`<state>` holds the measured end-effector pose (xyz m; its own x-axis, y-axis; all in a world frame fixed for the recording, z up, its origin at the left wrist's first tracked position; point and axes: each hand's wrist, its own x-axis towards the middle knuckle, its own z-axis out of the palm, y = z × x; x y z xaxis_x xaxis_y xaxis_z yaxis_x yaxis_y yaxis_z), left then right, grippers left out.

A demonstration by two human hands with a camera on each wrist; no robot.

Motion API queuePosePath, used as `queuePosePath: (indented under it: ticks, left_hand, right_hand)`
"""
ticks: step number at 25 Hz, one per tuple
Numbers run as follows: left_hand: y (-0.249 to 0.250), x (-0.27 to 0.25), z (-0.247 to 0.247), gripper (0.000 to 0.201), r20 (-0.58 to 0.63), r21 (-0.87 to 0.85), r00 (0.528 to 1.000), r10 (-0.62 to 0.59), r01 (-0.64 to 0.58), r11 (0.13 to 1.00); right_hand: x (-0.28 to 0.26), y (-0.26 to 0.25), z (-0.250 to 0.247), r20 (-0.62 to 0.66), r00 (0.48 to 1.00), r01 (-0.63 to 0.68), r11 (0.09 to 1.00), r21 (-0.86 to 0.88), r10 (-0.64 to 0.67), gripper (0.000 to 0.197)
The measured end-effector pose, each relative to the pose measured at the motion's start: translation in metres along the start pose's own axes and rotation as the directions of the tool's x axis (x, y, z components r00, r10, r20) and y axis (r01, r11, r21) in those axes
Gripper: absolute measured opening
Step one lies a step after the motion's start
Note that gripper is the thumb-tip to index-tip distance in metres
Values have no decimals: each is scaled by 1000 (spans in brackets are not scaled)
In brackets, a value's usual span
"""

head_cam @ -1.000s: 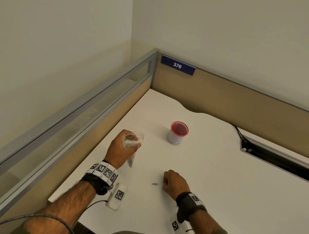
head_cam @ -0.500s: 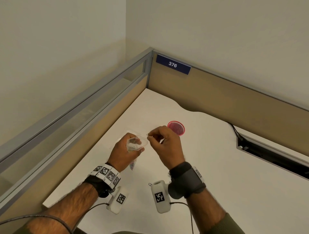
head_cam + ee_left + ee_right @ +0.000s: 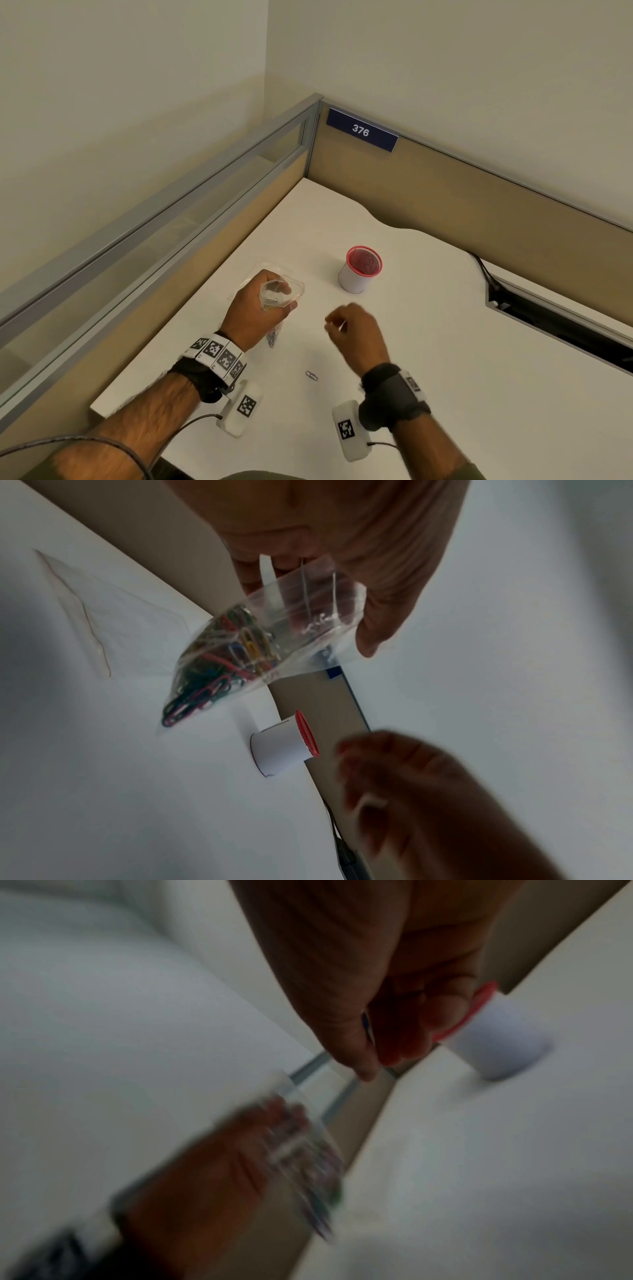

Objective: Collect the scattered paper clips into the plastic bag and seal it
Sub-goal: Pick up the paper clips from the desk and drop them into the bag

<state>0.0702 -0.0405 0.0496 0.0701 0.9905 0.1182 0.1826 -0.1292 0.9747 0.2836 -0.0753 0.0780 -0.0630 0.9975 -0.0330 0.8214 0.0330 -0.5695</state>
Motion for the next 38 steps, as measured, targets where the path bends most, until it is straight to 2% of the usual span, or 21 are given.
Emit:
queuePosePath:
  ticks: [3,5,8,14,17,20,22,25,31,35,38]
  left_hand:
    - [1,-1,-4,33,-13,-2,1000,-1,1,1000]
    - [2,0,-7,33,-23,-3,1000,-9,9,1000]
    - [0,-1,-10,33,-32,8,999,-13,14,1000]
    - [0,-3,-11,33,-33,-7,999,-22,22,1000]
    - [1,-3,-11,32,-42,-9,999,-18,17,1000]
    - [1,-3,-8,32,-37,-10,999,-28,27,1000]
    - [2,-3,-7,32,-30,-7,999,-27,27,1000]
    - [2,-2,-6,32,-23,-8,1000,-18,17,1000]
    - [2,-1,-5,33,-20,-18,1000,-18,18,1000]
    - [2,-2,-3,37,-13,-27,1000,0,-1,1000]
    - [1,-3,-2,34,-6,-30,1000,1,-2,1000]
  right_hand:
    - [-23,28,44,279,958,2,970,-245,69,20]
    - [-33,32,64,345,935,43,943,-329,77,22]
    - [-31,30,74,322,941,19,931,-366,108,19]
    - [-16,32,72,345,927,-28,945,-325,146,5]
    - [-15,33,71,361,925,-13,961,-276,116,8]
    - [-14,30,72,420,896,-46,969,-243,147,5]
    - [-9,29,74,454,871,-86,968,-234,187,10]
    - [-2,26,72,489,849,-64,957,-281,200,15]
    - [-8,26,77,457,883,75,932,-355,103,16]
    - [-19,30,80,422,905,107,928,-356,58,16]
    - [-27,32,82,409,912,109,938,-329,38,16]
